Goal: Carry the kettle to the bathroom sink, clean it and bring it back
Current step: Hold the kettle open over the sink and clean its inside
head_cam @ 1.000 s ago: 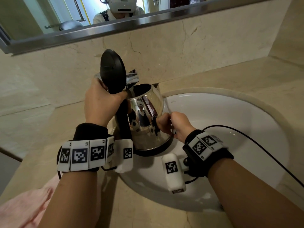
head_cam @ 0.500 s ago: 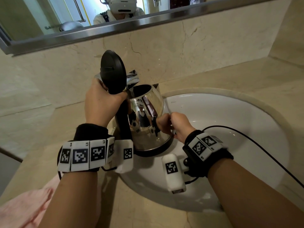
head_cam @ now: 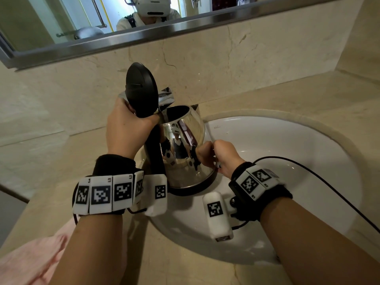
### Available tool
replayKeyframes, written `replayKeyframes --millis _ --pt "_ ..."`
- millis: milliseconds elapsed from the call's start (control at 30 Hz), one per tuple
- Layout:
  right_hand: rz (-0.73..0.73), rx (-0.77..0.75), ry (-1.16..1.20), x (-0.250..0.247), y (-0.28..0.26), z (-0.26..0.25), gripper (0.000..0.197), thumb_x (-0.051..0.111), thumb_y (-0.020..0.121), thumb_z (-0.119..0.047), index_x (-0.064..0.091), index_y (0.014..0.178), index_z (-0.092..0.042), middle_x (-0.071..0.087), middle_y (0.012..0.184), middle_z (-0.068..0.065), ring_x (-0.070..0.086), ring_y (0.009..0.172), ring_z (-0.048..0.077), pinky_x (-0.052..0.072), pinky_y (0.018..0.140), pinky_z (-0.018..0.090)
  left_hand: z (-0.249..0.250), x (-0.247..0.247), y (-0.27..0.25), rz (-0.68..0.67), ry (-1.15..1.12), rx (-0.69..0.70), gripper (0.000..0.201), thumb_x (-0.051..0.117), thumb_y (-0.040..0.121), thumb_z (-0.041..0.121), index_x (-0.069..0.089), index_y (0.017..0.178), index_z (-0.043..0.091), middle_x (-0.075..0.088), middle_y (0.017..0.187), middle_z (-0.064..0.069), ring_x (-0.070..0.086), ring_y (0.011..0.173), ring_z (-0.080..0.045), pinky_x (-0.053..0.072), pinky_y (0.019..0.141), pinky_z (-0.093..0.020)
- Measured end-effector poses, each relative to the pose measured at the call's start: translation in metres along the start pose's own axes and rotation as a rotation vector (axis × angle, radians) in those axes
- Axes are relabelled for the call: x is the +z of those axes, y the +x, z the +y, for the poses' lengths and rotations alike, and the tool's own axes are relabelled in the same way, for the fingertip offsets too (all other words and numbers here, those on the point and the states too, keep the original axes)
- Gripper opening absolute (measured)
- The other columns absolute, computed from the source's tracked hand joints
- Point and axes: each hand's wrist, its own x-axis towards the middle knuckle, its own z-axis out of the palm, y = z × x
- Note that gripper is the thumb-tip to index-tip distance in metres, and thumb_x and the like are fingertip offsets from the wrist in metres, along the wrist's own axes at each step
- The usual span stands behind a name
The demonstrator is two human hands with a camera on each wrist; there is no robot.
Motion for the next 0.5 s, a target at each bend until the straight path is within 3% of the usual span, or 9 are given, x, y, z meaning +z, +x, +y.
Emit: replayKeyframes --millis 500 --pt "-0.002 0.008 0.031 0.001 -0.0016 -0.001 0.043 0.035 0.095 -0.008 0.046 0.135 0.003 0.051 0.136 0.022 0.049 0.126 0.034 0.039 0.109 0.047 -0.0011 0.0007 0.0004 0.003 -0.005 0.001 0.039 0.072 0.068 0.026 0.048 0.098 0.018 0.05 0.078 0.012 0.06 0.078 -0.022 0.045 0.06 -0.032"
